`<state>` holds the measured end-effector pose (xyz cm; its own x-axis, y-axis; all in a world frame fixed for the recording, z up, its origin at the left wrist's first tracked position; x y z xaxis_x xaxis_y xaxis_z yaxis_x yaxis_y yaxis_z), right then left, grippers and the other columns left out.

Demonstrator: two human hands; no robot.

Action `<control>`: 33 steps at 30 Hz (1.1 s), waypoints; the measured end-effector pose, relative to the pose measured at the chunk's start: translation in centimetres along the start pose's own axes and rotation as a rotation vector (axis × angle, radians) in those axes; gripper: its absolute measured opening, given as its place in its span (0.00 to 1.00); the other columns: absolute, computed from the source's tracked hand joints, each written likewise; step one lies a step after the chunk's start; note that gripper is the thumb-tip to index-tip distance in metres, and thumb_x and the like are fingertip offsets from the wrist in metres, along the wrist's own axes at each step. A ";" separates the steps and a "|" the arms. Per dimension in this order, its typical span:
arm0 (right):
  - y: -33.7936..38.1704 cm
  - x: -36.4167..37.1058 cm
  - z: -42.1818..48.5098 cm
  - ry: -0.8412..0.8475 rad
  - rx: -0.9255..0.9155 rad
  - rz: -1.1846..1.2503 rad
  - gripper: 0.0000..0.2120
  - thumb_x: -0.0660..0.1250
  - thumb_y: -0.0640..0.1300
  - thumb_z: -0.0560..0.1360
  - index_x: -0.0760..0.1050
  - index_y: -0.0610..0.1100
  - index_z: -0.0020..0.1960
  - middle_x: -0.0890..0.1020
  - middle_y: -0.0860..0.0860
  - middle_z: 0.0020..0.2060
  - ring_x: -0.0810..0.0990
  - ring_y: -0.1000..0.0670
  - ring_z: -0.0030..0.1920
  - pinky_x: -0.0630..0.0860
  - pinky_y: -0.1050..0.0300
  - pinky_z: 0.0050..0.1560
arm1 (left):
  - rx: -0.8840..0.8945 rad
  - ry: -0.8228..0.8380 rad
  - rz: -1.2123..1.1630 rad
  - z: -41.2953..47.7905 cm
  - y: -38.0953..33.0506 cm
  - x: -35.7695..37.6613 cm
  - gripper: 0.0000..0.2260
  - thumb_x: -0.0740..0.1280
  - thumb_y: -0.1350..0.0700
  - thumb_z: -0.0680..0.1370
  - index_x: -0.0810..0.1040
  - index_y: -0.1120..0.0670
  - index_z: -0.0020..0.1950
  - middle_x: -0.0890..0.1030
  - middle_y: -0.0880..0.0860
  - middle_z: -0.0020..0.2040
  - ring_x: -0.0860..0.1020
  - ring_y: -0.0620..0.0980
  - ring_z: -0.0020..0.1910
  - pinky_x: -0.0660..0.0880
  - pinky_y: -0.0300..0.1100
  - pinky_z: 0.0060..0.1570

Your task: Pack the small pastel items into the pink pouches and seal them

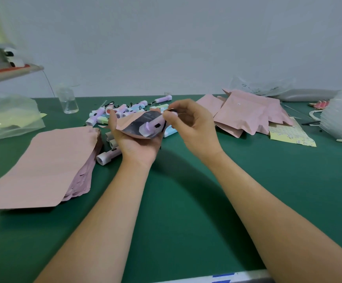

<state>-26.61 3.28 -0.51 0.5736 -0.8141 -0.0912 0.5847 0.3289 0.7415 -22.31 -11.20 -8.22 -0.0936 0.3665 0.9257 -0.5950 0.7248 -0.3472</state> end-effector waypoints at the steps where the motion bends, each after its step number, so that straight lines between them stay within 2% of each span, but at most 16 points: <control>1: 0.6 0.1 -0.2 -0.013 -0.065 -0.079 0.06 0.75 0.38 0.78 0.81 0.38 0.52 0.86 0.46 0.44 0.86 0.52 0.44 0.81 0.57 0.45 | -0.002 0.004 0.012 -0.1 0.2 0.2 0.32 0.65 0.31 0.77 0.76 0.58 0.65 0.79 0.63 0.60 0.79 0.64 0.59 0.76 0.55 0.64; 2: 1.3 0.3 -0.5 -0.021 -0.140 -0.156 0.06 0.75 0.38 0.77 0.81 0.38 0.51 0.86 0.47 0.44 0.86 0.51 0.44 0.80 0.59 0.46 | 0.000 0.007 0.021 -0.2 0.4 0.3 0.32 0.64 0.31 0.78 0.75 0.57 0.66 0.78 0.62 0.60 0.78 0.63 0.60 0.74 0.55 0.64; 5: 3.3 1.4 -1.3 -0.026 -0.363 -0.356 0.06 0.75 0.38 0.77 0.81 0.36 0.51 0.84 0.47 0.44 0.84 0.47 0.44 0.81 0.51 0.47 | 0.008 0.001 0.044 -0.6 1.1 0.5 0.32 0.61 0.30 0.78 0.77 0.58 0.62 0.79 0.61 0.56 0.77 0.62 0.60 0.73 0.54 0.66; 10: 4.2 3.4 -2.1 0.011 -0.477 -0.607 0.05 0.76 0.38 0.74 0.80 0.40 0.46 0.82 0.51 0.39 0.78 0.50 0.38 0.76 0.51 0.38 | 0.001 0.037 0.127 -1.5 1.7 1.3 0.34 0.57 0.27 0.79 0.82 0.56 0.40 0.81 0.54 0.39 0.82 0.55 0.41 0.80 0.45 0.48; 12: 4.1 3.2 -1.8 -0.014 -0.441 -0.653 0.06 0.77 0.39 0.70 0.81 0.43 0.43 0.83 0.53 0.36 0.79 0.51 0.37 0.76 0.50 0.38 | 0.006 0.017 0.152 -1.7 2.0 1.5 0.33 0.58 0.28 0.79 0.82 0.55 0.35 0.81 0.53 0.36 0.83 0.54 0.37 0.81 0.44 0.43; 15: 2.3 3.2 -0.8 0.074 -0.243 -0.720 0.05 0.76 0.42 0.71 0.84 0.46 0.46 0.86 0.53 0.38 0.82 0.49 0.40 0.79 0.50 0.41 | 0.006 -0.034 0.186 -1.9 2.8 1.1 0.32 0.60 0.29 0.79 0.81 0.54 0.30 0.82 0.52 0.34 0.84 0.53 0.36 0.82 0.44 0.43; 18: 1.2 3.5 -0.6 0.141 -0.184 -0.919 0.06 0.71 0.48 0.75 0.86 0.49 0.49 0.86 0.52 0.41 0.82 0.46 0.42 0.78 0.50 0.41 | -0.058 -0.061 0.165 -2.0 4.1 1.0 0.31 0.62 0.29 0.77 0.81 0.52 0.30 0.81 0.50 0.34 0.83 0.51 0.38 0.80 0.45 0.52; 20: 2.0 3.5 -0.6 0.109 -0.234 -1.009 0.07 0.71 0.48 0.77 0.85 0.47 0.45 0.85 0.49 0.36 0.79 0.43 0.37 0.75 0.52 0.35 | -0.088 -0.049 0.163 -2.2 4.8 1.2 0.29 0.63 0.29 0.77 0.82 0.52 0.32 0.82 0.49 0.36 0.83 0.50 0.40 0.77 0.46 0.58; 22: 3.0 3.3 -0.8 0.055 -0.289 -1.038 0.07 0.74 0.44 0.75 0.83 0.44 0.38 0.82 0.47 0.30 0.73 0.43 0.30 0.67 0.56 0.31 | -0.119 -0.025 0.175 -2.5 5.7 1.6 0.27 0.64 0.30 0.77 0.82 0.51 0.34 0.82 0.49 0.37 0.84 0.49 0.42 0.79 0.45 0.55; 23: 3.1 3.3 -0.8 0.061 -0.287 -1.053 0.07 0.73 0.43 0.75 0.83 0.44 0.38 0.82 0.47 0.30 0.72 0.43 0.29 0.64 0.57 0.32 | -0.127 -0.018 0.181 -2.6 6.0 1.8 0.26 0.64 0.31 0.77 0.81 0.51 0.34 0.82 0.49 0.38 0.84 0.49 0.42 0.81 0.43 0.53; 25: 2.5 3.7 -0.7 0.156 -0.259 -1.036 0.07 0.70 0.42 0.78 0.84 0.43 0.43 0.84 0.45 0.36 0.78 0.40 0.35 0.65 0.55 0.34 | -0.129 -0.013 0.180 -2.7 6.3 1.8 0.25 0.65 0.32 0.77 0.80 0.51 0.34 0.81 0.49 0.38 0.84 0.49 0.44 0.81 0.44 0.53; 27: 0.8 4.4 -0.5 0.295 -0.199 -0.963 0.09 0.64 0.41 0.81 0.84 0.41 0.52 0.86 0.44 0.46 0.81 0.40 0.46 0.74 0.50 0.41 | -0.114 -0.033 0.204 -2.4 6.0 1.3 0.25 0.65 0.31 0.77 0.82 0.51 0.36 0.84 0.50 0.42 0.86 0.51 0.48 0.82 0.46 0.54; 28: -0.2 4.8 -0.5 0.375 -0.151 -0.939 0.11 0.61 0.40 0.82 0.82 0.41 0.56 0.85 0.45 0.52 0.81 0.41 0.52 0.76 0.48 0.48 | -0.115 -0.056 0.210 -2.3 5.8 0.9 0.25 0.65 0.31 0.77 0.85 0.52 0.41 0.86 0.52 0.46 0.86 0.53 0.51 0.82 0.48 0.55; 30: -1.4 5.8 -1.1 0.512 -0.090 -0.899 0.13 0.58 0.38 0.83 0.80 0.37 0.59 0.82 0.43 0.59 0.77 0.42 0.60 0.75 0.48 0.59 | -0.111 -0.089 0.197 -2.0 5.4 0.0 0.27 0.65 0.31 0.76 0.84 0.54 0.52 0.85 0.55 0.54 0.85 0.56 0.59 0.81 0.50 0.61; 31: -1.4 6.0 -1.4 0.543 -0.101 -0.864 0.13 0.57 0.37 0.82 0.79 0.36 0.57 0.82 0.43 0.59 0.76 0.42 0.60 0.73 0.49 0.60 | -0.104 -0.089 0.201 -1.9 5.1 -0.1 0.28 0.65 0.30 0.76 0.83 0.55 0.54 0.85 0.56 0.55 0.84 0.57 0.59 0.80 0.50 0.62; 33: 0.1 5.8 -1.9 0.520 -0.181 -0.741 0.10 0.57 0.35 0.79 0.77 0.34 0.46 0.82 0.43 0.46 0.76 0.42 0.48 0.70 0.55 0.50 | -0.104 -0.062 0.218 -1.8 4.6 0.1 0.30 0.61 0.29 0.77 0.84 0.56 0.46 0.85 0.55 0.47 0.85 0.56 0.51 0.81 0.46 0.57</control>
<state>-22.11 -0.50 -2.21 0.1769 -0.5439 -0.8203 0.9610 -0.0846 0.2633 -23.61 -6.71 -9.98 -0.2617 0.4864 0.8336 -0.4701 0.6901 -0.5502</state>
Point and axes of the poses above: each hand's wrist, its own z-axis towards the middle knuckle, its own x-axis out of the palm, y = z × x, the point moved 10 cm from there along z, towards the middle knuckle
